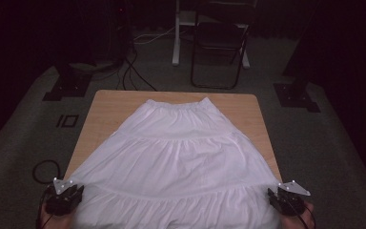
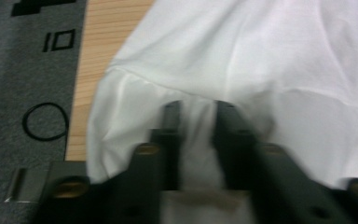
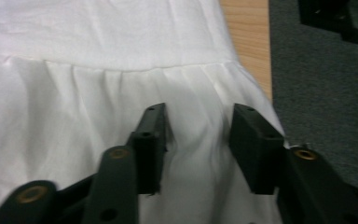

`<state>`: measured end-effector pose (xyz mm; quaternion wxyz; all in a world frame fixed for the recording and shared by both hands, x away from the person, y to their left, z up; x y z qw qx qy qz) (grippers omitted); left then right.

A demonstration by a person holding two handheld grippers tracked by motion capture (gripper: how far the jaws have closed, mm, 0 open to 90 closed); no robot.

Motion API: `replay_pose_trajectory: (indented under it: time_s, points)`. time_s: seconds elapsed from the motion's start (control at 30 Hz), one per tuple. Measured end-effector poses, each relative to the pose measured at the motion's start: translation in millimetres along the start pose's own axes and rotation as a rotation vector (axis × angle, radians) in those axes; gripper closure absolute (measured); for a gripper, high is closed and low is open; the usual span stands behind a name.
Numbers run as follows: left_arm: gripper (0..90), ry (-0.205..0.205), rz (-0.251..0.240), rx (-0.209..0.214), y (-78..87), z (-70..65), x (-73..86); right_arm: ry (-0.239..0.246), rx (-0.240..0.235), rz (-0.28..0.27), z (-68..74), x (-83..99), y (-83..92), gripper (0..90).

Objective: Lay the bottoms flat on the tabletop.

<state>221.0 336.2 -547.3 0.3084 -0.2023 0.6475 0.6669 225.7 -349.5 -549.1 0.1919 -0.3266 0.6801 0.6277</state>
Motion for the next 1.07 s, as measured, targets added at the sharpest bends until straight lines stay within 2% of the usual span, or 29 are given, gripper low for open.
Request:
replay_pose_trajectory:
  time_s: [0.03,0.17,0.27,0.5,0.63,0.8,1.07]
  points:
    - [87.7,-0.015,0.006,-0.018,0.0,-1.2,-0.4,0.006,0.014,0.002,-0.3,-0.1,0.4,67.5]
    - [89.7,-0.019,0.012,-0.051,-0.2,0.2,-0.4,0.003,0.03,-0.007,-4.7,0.7,1.1,79.8]
    - [90.0,0.002,0.007,-0.068,-0.4,4.8,0.6,-0.02,0.019,-0.019,-7.8,1.3,2.2,83.0]
    - [90.0,0.025,0.01,-0.096,0.9,9.3,2.8,-0.034,0.048,-0.02,-11.7,3.5,8.2,85.8]
    - [90.0,0.036,0.006,-0.095,2.4,10.5,4.9,-0.059,0.048,-0.014,-14.6,7.4,9.6,86.1]
    - [89.6,0.039,0.003,-0.089,3.5,10.6,6.8,-0.058,0.042,-0.014,-14.4,9.3,9.0,85.7]
    - [89.0,0.064,-0.011,-0.069,3.2,13.1,7.9,-0.062,0.031,-0.019,-15.2,10.0,8.4,85.3]
Point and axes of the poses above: each handheld gripper's, and its own axes: y roughly backward along the jaws, x roughly out of its underside, z roughly to its left, the point moved 1 cm from there along -y, roughly forward along the jaws, and after that the axes turned 1 degree about z, right-handed, at the moved point
